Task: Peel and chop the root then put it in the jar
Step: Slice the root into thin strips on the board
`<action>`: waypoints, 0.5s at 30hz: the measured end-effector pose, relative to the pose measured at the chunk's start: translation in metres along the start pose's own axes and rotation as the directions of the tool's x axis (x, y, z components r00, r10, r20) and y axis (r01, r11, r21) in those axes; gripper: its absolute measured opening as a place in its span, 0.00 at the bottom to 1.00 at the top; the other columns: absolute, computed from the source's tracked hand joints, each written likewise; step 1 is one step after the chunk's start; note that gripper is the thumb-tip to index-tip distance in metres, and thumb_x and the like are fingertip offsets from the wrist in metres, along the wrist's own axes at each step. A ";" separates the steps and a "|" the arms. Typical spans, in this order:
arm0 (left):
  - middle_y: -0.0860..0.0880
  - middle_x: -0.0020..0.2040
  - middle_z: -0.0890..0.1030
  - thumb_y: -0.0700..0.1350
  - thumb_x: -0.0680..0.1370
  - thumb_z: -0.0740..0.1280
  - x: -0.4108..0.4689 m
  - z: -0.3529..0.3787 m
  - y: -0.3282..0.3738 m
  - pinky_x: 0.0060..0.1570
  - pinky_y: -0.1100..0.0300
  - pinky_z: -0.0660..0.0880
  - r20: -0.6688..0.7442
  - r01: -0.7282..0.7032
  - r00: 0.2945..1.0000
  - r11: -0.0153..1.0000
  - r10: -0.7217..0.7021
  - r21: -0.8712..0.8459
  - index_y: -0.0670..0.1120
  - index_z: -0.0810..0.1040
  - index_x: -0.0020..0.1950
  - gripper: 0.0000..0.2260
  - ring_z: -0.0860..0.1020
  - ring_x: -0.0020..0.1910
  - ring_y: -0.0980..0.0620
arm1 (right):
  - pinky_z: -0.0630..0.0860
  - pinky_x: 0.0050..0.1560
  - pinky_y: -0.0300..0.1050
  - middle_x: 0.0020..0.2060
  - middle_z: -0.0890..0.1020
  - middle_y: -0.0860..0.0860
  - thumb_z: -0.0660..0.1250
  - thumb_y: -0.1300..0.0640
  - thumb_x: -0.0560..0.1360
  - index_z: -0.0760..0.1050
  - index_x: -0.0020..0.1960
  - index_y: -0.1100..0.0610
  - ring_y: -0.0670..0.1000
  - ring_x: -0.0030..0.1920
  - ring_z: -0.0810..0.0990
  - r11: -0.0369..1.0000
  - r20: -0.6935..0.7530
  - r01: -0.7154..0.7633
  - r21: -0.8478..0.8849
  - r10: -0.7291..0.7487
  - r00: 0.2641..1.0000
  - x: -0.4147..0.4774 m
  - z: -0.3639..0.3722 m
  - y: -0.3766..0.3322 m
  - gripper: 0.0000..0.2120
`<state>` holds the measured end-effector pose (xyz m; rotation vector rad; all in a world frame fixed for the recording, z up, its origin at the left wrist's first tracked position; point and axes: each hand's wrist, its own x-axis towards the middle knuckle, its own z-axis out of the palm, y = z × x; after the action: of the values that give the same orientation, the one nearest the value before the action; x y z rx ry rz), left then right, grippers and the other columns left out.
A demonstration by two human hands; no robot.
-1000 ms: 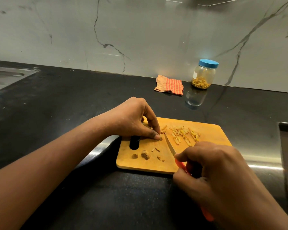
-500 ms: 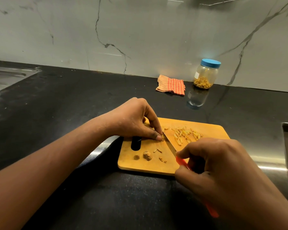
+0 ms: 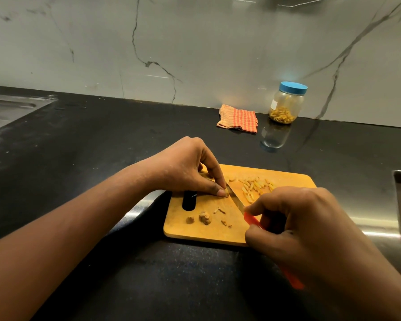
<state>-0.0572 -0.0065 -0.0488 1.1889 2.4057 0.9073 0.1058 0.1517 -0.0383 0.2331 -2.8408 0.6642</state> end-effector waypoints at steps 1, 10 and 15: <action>0.57 0.48 0.84 0.49 0.70 0.76 0.000 0.000 0.000 0.60 0.54 0.77 0.000 0.000 1.000 1.000 0.000 -0.002 0.52 0.87 0.46 0.06 0.79 0.54 0.57 | 0.70 0.38 0.25 0.32 0.77 0.39 0.67 0.44 0.64 0.83 0.47 0.47 0.35 0.46 0.75 1.000 0.007 -0.003 0.004 0.003 1.000 -0.001 -0.001 0.000 0.15; 0.57 0.48 0.84 0.49 0.71 0.76 0.000 0.000 -0.001 0.59 0.58 0.77 -0.006 -0.021 1.000 1.000 0.021 -0.007 0.53 0.86 0.45 0.05 0.79 0.53 0.59 | 0.71 0.37 0.26 0.26 0.77 0.40 0.68 0.44 0.62 0.83 0.40 0.46 0.38 0.41 0.77 0.997 0.007 -0.012 -0.081 0.012 1.000 -0.013 -0.006 0.003 0.11; 0.58 0.48 0.84 0.48 0.70 0.76 -0.001 0.000 0.000 0.59 0.58 0.77 -0.007 -0.030 1.000 0.999 0.030 -0.014 0.54 0.86 0.45 0.04 0.79 0.53 0.60 | 0.72 0.34 0.25 0.26 0.77 0.40 0.68 0.45 0.62 0.83 0.41 0.47 0.39 0.38 0.78 0.997 -0.029 -0.023 -0.073 0.021 0.999 -0.015 -0.001 -0.001 0.11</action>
<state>-0.0567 -0.0078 -0.0491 1.2213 2.3886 0.9374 0.1211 0.1528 -0.0403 0.1792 -2.8384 0.5614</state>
